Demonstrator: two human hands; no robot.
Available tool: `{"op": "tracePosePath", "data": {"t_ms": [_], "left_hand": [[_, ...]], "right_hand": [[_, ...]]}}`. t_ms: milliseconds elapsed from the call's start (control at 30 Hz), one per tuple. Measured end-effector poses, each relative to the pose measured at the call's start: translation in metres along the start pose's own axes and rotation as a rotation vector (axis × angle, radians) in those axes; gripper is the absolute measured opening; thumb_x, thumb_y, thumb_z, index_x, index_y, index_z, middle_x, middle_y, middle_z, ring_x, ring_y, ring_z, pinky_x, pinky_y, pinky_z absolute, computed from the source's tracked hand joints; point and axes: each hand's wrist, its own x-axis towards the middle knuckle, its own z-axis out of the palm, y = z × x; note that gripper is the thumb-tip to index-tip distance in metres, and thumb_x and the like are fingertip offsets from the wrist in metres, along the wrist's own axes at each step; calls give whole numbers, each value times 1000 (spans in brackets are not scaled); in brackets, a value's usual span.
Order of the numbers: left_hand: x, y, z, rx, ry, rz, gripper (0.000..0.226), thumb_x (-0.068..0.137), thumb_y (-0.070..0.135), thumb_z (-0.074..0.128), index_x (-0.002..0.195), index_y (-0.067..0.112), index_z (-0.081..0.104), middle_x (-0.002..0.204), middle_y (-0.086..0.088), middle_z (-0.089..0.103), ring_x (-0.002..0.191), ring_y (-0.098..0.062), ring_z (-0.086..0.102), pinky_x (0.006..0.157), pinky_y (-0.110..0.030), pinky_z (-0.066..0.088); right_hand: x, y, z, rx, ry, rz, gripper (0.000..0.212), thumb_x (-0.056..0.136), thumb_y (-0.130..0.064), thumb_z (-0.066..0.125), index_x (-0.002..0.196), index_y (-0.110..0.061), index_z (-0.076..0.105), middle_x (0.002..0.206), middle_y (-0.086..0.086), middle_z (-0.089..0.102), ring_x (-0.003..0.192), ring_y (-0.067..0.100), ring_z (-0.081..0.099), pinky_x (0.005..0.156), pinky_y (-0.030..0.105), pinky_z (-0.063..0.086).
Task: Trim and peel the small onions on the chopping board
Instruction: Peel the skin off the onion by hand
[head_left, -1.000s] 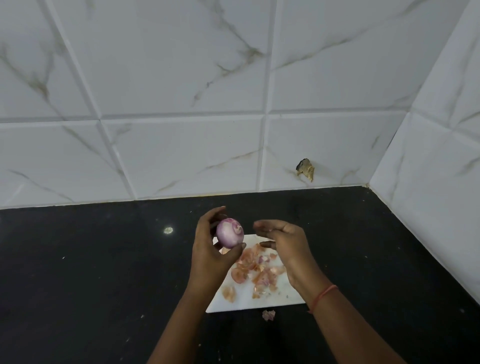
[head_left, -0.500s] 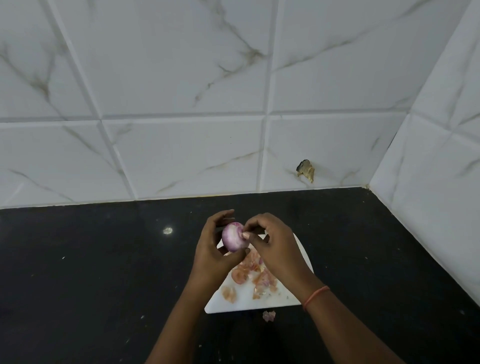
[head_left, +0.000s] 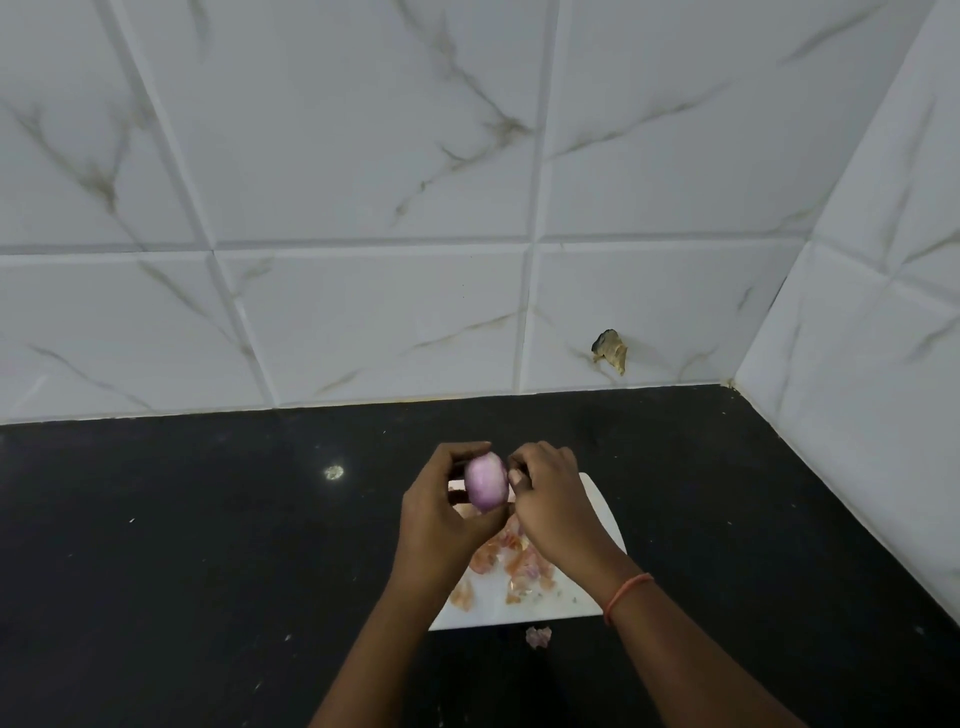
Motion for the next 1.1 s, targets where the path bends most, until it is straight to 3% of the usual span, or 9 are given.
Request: {"op": "tracePosePath", "data": {"t_ms": [100, 167, 300, 467, 567, 733, 833, 1100], "left_hand": [[-2, -2, 4, 102, 51, 43, 61, 69, 1, 87, 118, 27, 62, 116, 15, 65, 107, -8, 64, 83, -19, 55], [-3, -6, 1, 129, 81, 0, 63, 70, 0, 86, 118, 30, 60, 115, 18, 64, 107, -5, 63, 84, -22, 56], [2, -7, -9, -115, 80, -175, 58, 71, 1, 87, 117, 28, 64, 113, 15, 69, 106, -5, 66, 82, -22, 58], [4, -6, -12, -281, 0, -256, 56, 75, 3, 85, 122, 27, 66, 122, 3, 68, 112, -19, 67, 84, -32, 60], [4, -4, -12, -299, -9, -235, 58, 71, 11, 87, 123, 25, 65, 123, 2, 68, 114, -21, 67, 88, -35, 60], [4, 1, -12, -292, -3, -187, 57, 74, -2, 84, 123, 21, 64, 120, 5, 70, 112, -16, 67, 90, -31, 59], [5, 3, -11, -257, 16, -134, 56, 75, -6, 82, 122, 18, 64, 118, 4, 71, 112, -16, 67, 90, -28, 57], [3, 8, -5, -111, 44, -66, 55, 74, 0, 85, 120, 21, 64, 116, 8, 69, 108, -9, 66, 80, -16, 54]], "right_hand": [[-3, -2, -1, 106, 5, 41, 14, 99, -12, 44, 100, -17, 57, 101, -5, 51, 104, 12, 45, 78, 21, 35], [-3, -3, -8, 314, 4, 101, 13, 100, -13, 45, 100, -19, 57, 103, 0, 55, 101, 13, 50, 76, 21, 39], [-5, -5, -24, 550, 38, 128, 11, 99, -15, 50, 99, -17, 60, 89, -2, 64, 84, 9, 61, 71, 17, 45], [-14, -2, -19, 453, 265, 15, 15, 93, -7, 60, 95, -18, 71, 84, -7, 71, 77, 0, 66, 69, 13, 53], [-17, -2, -17, 398, 338, -41, 9, 85, -11, 72, 88, -17, 66, 80, -10, 66, 79, -1, 63, 69, 11, 51], [-16, -4, -11, 386, 231, -124, 18, 90, -18, 67, 108, -20, 70, 100, -12, 68, 92, -3, 62, 78, 7, 49], [-18, -6, -6, 347, 222, -179, 12, 88, -24, 71, 99, -23, 72, 95, -14, 65, 90, -1, 61, 73, 6, 47], [-16, -2, -3, 281, 268, -185, 6, 87, -16, 70, 88, -22, 67, 88, -13, 61, 83, 2, 60, 69, 9, 47]]}}
